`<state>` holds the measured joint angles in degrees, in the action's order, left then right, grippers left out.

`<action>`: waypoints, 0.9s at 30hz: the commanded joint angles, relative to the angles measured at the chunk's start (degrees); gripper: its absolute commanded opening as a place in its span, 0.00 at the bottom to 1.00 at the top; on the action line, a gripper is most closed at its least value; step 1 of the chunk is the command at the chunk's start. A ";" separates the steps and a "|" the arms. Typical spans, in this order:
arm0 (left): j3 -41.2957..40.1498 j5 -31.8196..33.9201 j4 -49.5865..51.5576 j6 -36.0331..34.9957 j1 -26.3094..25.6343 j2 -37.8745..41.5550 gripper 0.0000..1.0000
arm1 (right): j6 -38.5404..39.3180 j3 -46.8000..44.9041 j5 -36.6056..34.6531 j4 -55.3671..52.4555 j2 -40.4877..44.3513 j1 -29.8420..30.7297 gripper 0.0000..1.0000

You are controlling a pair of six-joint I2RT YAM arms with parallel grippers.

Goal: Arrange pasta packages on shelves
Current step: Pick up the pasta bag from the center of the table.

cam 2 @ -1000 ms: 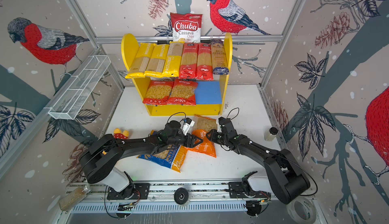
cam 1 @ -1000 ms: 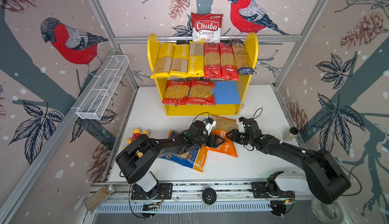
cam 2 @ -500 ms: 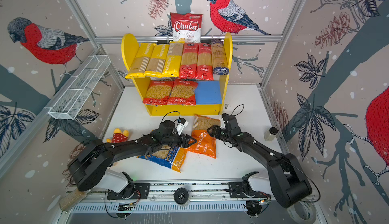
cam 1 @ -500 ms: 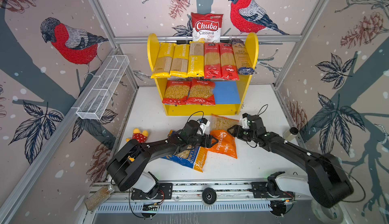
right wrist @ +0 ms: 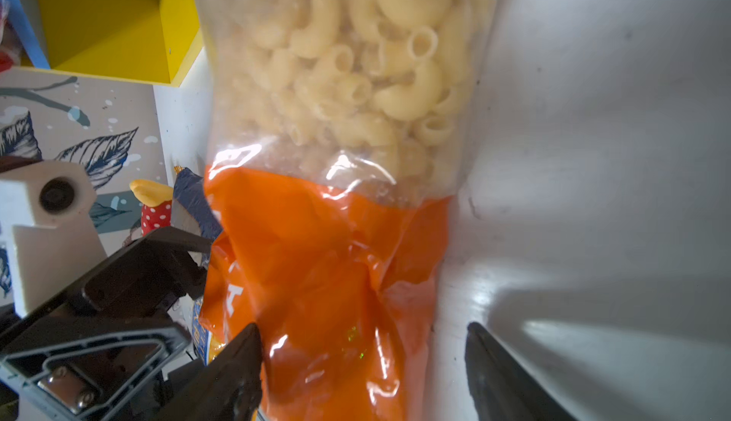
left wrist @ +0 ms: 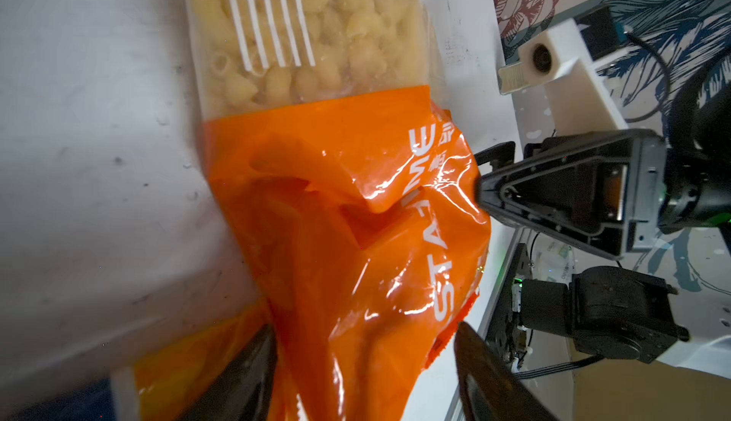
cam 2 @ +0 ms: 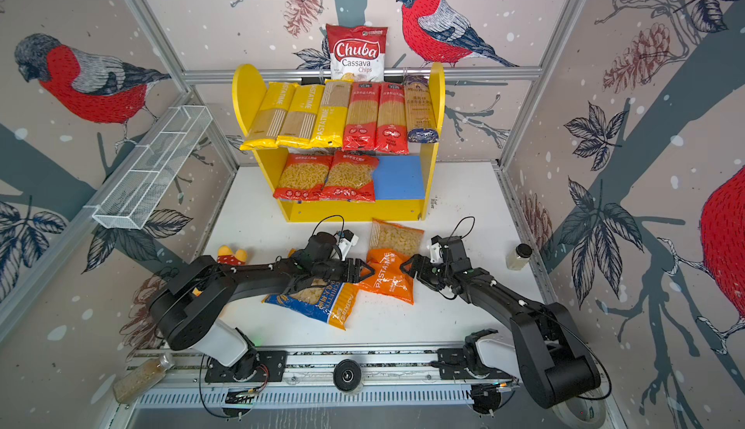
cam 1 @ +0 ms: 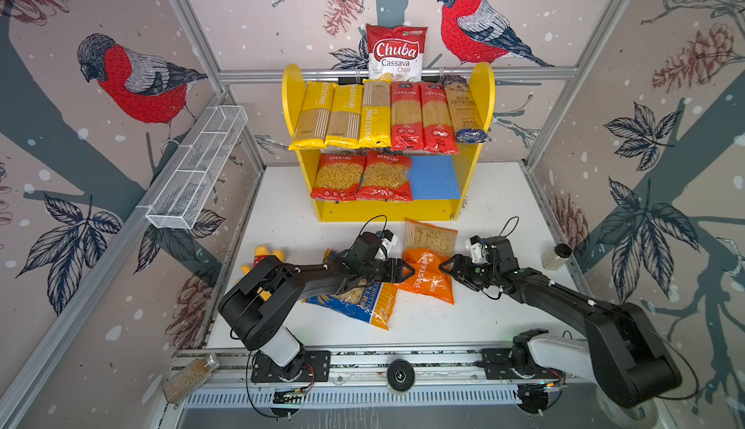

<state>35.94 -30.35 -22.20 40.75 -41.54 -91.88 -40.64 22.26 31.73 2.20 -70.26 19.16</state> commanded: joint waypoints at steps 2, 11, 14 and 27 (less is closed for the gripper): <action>0.20 -2.55 -3.84 1.63 -0.89 -1.50 0.64 | -1.62 -0.46 0.05 7.34 -1.28 -3.68 0.80; -0.69 -2.27 -4.60 2.05 -1.00 -0.94 0.43 | -0.79 2.85 5.06 14.48 -13.61 -5.12 0.80; -1.10 -1.36 -3.21 1.03 -0.67 0.64 0.35 | -1.46 3.49 4.94 16.71 -15.80 -3.06 0.78; -1.88 -1.19 -1.74 -0.09 0.32 3.15 0.04 | -5.94 1.41 6.83 23.48 -15.94 -2.41 0.26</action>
<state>33.89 -31.40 -23.24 41.93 -41.30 -89.69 -45.23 23.92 36.88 24.86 -86.83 16.56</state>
